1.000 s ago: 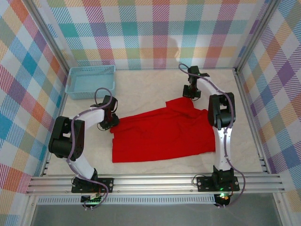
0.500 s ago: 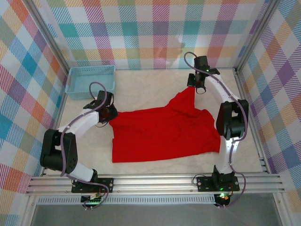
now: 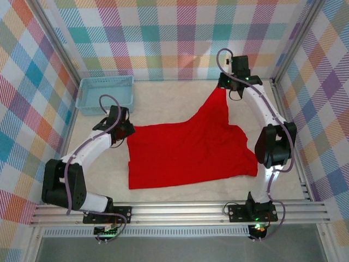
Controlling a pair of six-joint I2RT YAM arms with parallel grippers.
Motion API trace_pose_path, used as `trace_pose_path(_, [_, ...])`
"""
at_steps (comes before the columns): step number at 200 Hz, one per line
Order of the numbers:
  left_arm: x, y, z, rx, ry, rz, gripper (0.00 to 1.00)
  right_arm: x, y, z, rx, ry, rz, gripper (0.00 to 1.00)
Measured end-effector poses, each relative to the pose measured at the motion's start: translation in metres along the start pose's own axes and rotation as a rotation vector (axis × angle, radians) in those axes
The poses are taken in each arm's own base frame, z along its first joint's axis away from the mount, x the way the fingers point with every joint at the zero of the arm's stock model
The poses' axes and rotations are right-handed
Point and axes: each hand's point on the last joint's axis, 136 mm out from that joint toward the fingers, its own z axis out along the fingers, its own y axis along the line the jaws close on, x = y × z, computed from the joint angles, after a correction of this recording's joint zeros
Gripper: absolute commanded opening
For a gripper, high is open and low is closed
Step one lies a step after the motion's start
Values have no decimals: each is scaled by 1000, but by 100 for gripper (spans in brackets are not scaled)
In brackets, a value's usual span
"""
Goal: Fold the inside-out t-shirt
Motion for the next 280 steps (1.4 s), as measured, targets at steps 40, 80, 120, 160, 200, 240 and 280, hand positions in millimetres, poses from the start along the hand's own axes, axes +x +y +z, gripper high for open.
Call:
trace_pose_path(40, [9,10,39,-133,107,22,56,-28,20,0,-100,-57,-26,0])
trace_pose_path(80, [-10,-3,52,-142,93,13,62,-15,22,22,-125,-12,-37,0])
trace_pose_path(120, [-19,-12,73,-142,91,13,62,-7,19,27,-118,7,-61,0])
trace_pose_path(160, [-10,-7,101,-189,130,24,57,-2,12,30,-86,17,-66,0])
trace_pose_path(200, [-12,-7,112,-207,132,24,23,1,1,33,-56,20,-58,0])
trace_pose_path(240, [-13,-9,112,-206,133,28,5,1,-17,35,-23,19,-17,0])
trace_pose_path(280, [-28,-16,93,-170,86,26,0,-5,-24,34,-49,6,17,0])
